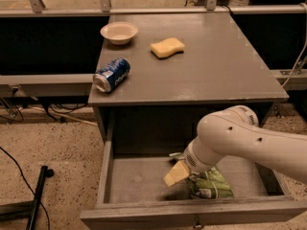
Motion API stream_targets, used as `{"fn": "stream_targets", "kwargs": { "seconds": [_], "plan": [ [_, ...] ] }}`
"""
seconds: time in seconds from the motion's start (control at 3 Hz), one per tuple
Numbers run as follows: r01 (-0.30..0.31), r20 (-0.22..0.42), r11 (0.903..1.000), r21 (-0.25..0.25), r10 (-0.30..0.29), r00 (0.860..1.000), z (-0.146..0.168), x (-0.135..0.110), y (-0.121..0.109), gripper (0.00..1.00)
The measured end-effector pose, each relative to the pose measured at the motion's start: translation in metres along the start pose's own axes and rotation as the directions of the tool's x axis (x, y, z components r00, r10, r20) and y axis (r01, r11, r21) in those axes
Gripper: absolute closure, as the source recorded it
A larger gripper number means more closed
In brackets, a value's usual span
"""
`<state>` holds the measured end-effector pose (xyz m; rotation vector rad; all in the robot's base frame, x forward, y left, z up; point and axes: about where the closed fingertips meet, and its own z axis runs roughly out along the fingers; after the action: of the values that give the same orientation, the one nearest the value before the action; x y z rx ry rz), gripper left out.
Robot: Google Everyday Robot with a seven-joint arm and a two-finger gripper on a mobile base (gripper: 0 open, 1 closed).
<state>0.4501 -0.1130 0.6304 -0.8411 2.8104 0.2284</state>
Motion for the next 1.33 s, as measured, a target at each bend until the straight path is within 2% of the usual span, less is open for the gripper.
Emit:
{"fn": "stream_targets", "kwargs": {
  "seconds": [0.33,0.67,1.0,1.33],
  "plan": [
    [-0.007,0.017,0.9996,0.028,0.007,1.000,0.018,-0.008,-0.012,0.00],
    [0.026,0.023,0.9980,0.057,-0.027,0.999,0.032,-0.014,-0.018,0.18],
    [0.083,0.063,0.9948,0.059,-0.086,0.994,0.030,-0.023,-0.019,0.50],
    [0.111,0.067,0.9926,0.048,-0.114,0.991,0.030,-0.023,-0.017,0.73]
  ]
}}
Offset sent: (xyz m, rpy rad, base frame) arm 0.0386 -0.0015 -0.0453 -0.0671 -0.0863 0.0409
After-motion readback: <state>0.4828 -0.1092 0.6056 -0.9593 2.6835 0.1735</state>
